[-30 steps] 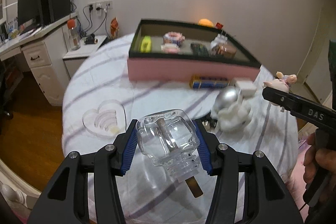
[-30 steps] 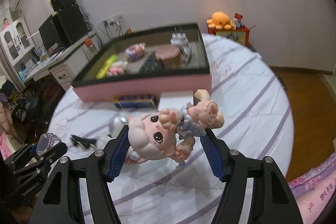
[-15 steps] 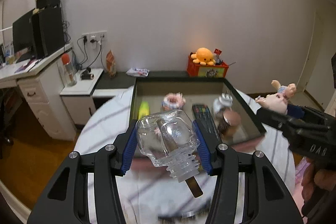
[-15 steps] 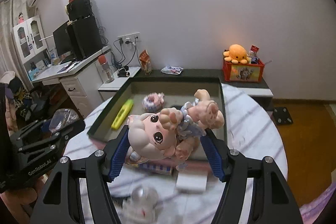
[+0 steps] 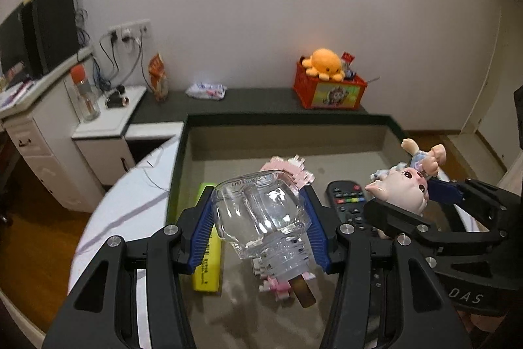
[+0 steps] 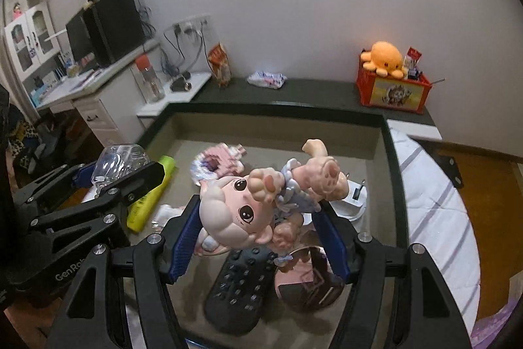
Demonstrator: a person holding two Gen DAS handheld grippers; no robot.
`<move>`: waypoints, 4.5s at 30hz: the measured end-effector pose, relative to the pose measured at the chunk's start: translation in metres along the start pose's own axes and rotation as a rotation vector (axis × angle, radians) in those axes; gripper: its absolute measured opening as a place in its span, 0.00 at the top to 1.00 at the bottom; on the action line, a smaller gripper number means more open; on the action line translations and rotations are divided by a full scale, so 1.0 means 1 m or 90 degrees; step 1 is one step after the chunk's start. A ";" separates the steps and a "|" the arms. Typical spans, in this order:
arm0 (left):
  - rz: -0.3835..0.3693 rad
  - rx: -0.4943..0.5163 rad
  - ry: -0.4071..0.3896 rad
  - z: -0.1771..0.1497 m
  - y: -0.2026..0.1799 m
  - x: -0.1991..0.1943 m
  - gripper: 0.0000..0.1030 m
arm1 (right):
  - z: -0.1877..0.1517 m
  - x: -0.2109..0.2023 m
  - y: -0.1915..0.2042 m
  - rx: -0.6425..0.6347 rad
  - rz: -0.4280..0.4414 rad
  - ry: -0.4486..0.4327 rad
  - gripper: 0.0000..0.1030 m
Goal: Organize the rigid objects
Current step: 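Release the jar into the box with left tool while right tool releases the doll, then withdraw both tools from the box back toward the hair clip and astronaut, then grasp the black hair clip with left tool while right tool grasps the white astronaut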
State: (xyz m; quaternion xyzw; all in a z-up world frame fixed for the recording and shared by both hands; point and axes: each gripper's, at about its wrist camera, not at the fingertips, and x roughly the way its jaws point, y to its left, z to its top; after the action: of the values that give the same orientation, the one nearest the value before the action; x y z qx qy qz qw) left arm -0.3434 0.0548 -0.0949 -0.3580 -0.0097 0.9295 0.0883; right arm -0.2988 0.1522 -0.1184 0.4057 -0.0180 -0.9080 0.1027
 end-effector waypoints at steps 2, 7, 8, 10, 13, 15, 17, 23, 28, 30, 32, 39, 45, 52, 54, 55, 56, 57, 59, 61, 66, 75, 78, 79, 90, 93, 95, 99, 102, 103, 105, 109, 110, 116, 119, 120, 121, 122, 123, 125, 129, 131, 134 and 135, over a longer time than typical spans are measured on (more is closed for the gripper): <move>-0.002 0.001 0.015 -0.003 -0.001 0.009 0.49 | 0.000 0.003 -0.001 -0.007 -0.009 0.004 0.34; 0.016 0.003 0.017 -0.007 -0.002 0.008 0.40 | -0.001 -0.002 -0.001 -0.020 -0.037 0.004 0.23; 0.018 0.000 0.010 -0.006 0.000 0.004 0.31 | -0.001 -0.004 -0.002 -0.018 -0.036 0.002 0.22; 0.026 -0.008 -0.005 -0.006 0.002 -0.009 0.17 | 0.000 -0.012 -0.005 -0.013 -0.038 -0.002 0.21; 0.031 -0.008 -0.033 -0.004 0.005 -0.030 0.07 | -0.003 -0.028 -0.006 -0.006 -0.042 -0.014 0.16; 0.031 -0.007 -0.053 -0.004 0.006 -0.047 0.01 | -0.004 -0.038 -0.006 0.002 -0.043 -0.022 0.14; 0.036 -0.005 -0.077 -0.006 0.004 -0.068 0.01 | -0.008 -0.050 -0.007 0.014 -0.043 -0.032 0.03; 0.040 -0.002 -0.121 -0.017 -0.001 -0.127 0.00 | -0.028 -0.095 -0.001 0.035 -0.035 -0.069 0.00; 0.041 0.000 -0.154 -0.034 -0.010 -0.176 0.00 | -0.047 -0.133 0.009 0.051 -0.033 -0.106 0.00; 0.041 -0.003 -0.165 -0.042 -0.012 -0.193 0.00 | -0.058 -0.151 0.013 0.057 -0.028 -0.119 0.00; 0.045 -0.003 -0.173 -0.050 -0.016 -0.208 0.00 | -0.068 -0.166 0.016 0.058 -0.029 -0.130 0.00; 0.046 -0.015 -0.178 -0.082 -0.021 -0.246 0.00 | -0.099 -0.215 0.026 0.055 -0.023 -0.165 0.00; 0.048 -0.034 -0.168 -0.104 -0.022 -0.262 0.00 | -0.122 -0.241 0.031 0.052 -0.026 -0.174 0.00; 0.054 -0.027 -0.164 -0.124 -0.029 -0.274 0.00 | -0.145 -0.253 0.033 0.056 -0.035 -0.169 0.00; 0.053 -0.026 -0.162 -0.129 -0.031 -0.278 0.00 | -0.150 -0.256 0.034 0.058 -0.034 -0.168 0.00; 0.052 -0.026 -0.161 -0.130 -0.032 -0.279 0.00 | -0.152 -0.256 0.034 0.058 -0.036 -0.169 0.00; 0.052 -0.025 -0.162 -0.131 -0.033 -0.280 0.00 | -0.154 -0.257 0.034 0.058 -0.037 -0.168 0.00; 0.054 -0.024 -0.163 -0.132 -0.034 -0.282 0.00 | -0.155 -0.258 0.035 0.059 -0.037 -0.169 0.00; 0.055 -0.024 -0.164 -0.133 -0.035 -0.283 0.00 | -0.158 -0.260 0.035 0.060 -0.037 -0.167 0.00; 0.054 -0.025 -0.163 -0.135 -0.035 -0.284 0.00 | -0.160 -0.260 0.035 0.060 -0.038 -0.165 0.00; 0.054 -0.022 -0.158 -0.136 -0.037 -0.283 0.00 | -0.161 -0.260 0.033 0.063 -0.039 -0.162 0.00; 0.056 -0.015 -0.152 -0.136 -0.039 -0.280 0.00 | -0.161 -0.259 0.031 0.061 -0.043 -0.158 0.00; 0.058 -0.009 -0.145 -0.137 -0.037 -0.275 0.00 | -0.160 -0.254 0.028 0.062 -0.044 -0.150 0.00; 0.058 -0.006 -0.143 -0.137 -0.036 -0.273 0.00 | -0.160 -0.251 0.027 0.062 -0.045 -0.145 0.00; 0.034 0.068 -0.046 -0.159 -0.031 -0.194 0.00 | -0.161 -0.192 0.019 0.076 -0.049 -0.063 0.00; 0.021 0.109 -0.019 -0.163 -0.032 -0.164 0.00 | -0.161 -0.173 0.018 0.080 -0.047 -0.041 0.00; 0.009 0.131 -0.010 -0.165 -0.032 -0.148 0.00 | -0.161 -0.162 0.017 0.081 -0.046 -0.029 0.00; -0.024 0.183 -0.001 -0.163 -0.034 -0.122 0.01 | -0.158 -0.148 0.015 0.084 -0.048 -0.013 0.00; -0.054 0.239 0.013 -0.165 -0.040 -0.106 0.01 | -0.156 -0.140 0.013 0.088 -0.051 -0.003 0.00; -0.066 0.252 0.024 -0.165 -0.041 -0.102 0.02 | -0.156 -0.137 0.013 0.088 -0.050 -0.001 0.00; -0.113 0.266 0.063 -0.166 -0.043 -0.094 0.12 | -0.154 -0.132 0.013 0.088 -0.050 0.004 0.00; -0.160 0.242 0.097 -0.164 -0.040 -0.090 0.24 | -0.153 -0.121 0.016 0.086 -0.044 0.017 0.00; -0.161 0.236 0.093 -0.165 -0.038 -0.091 0.29 | -0.153 -0.118 0.017 0.083 -0.045 0.020 0.00; -0.162 0.212 0.078 -0.172 -0.037 -0.103 0.68 | -0.153 -0.099 0.023 0.085 -0.027 0.040 0.00; -0.154 0.202 0.075 -0.172 -0.036 -0.103 0.75 | -0.152 -0.090 0.028 0.082 -0.019 0.045 0.00; -0.152 0.192 0.075 -0.172 -0.035 -0.104 0.75 | -0.151 -0.087 0.029 0.080 -0.018 0.048 0.01; -0.150 0.184 0.073 -0.172 -0.034 -0.105 0.75 | -0.151 -0.083 0.030 0.077 -0.018 0.053 0.05; -0.147 0.178 0.072 -0.172 -0.034 -0.105 0.75 | -0.152 -0.077 0.031 0.075 -0.011 0.062 0.06; -0.145 0.171 0.070 -0.173 -0.033 -0.106 0.75 | -0.153 -0.074 0.032 0.075 -0.006 0.066 0.07; -0.143 0.154 0.067 -0.174 -0.030 -0.107 0.75 | -0.156 -0.066 0.036 0.065 -0.002 0.078 0.16; -0.137 0.123 0.063 -0.175 -0.023 -0.109 0.75 | -0.159 -0.060 0.047 0.025 -0.028 0.073 0.38; -0.133 0.114 0.062 -0.174 -0.020 -0.109 0.75 | -0.158 -0.062 0.044 0.033 -0.018 0.070 0.47; -0.129 0.111 0.059 -0.173 -0.020 -0.111 0.75 | -0.159 -0.068 0.040 0.043 -0.006 0.065 0.47; -0.127 0.110 0.057 -0.172 -0.019 -0.112 0.75 | -0.160 -0.071 0.038 0.048 -0.001 0.063 0.47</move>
State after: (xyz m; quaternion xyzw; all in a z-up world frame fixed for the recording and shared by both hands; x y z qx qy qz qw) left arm -0.1441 0.0470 -0.1467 -0.3877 0.0387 0.8964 0.2114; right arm -0.1277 0.1372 -0.1693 0.4537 -0.0468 -0.8856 0.0876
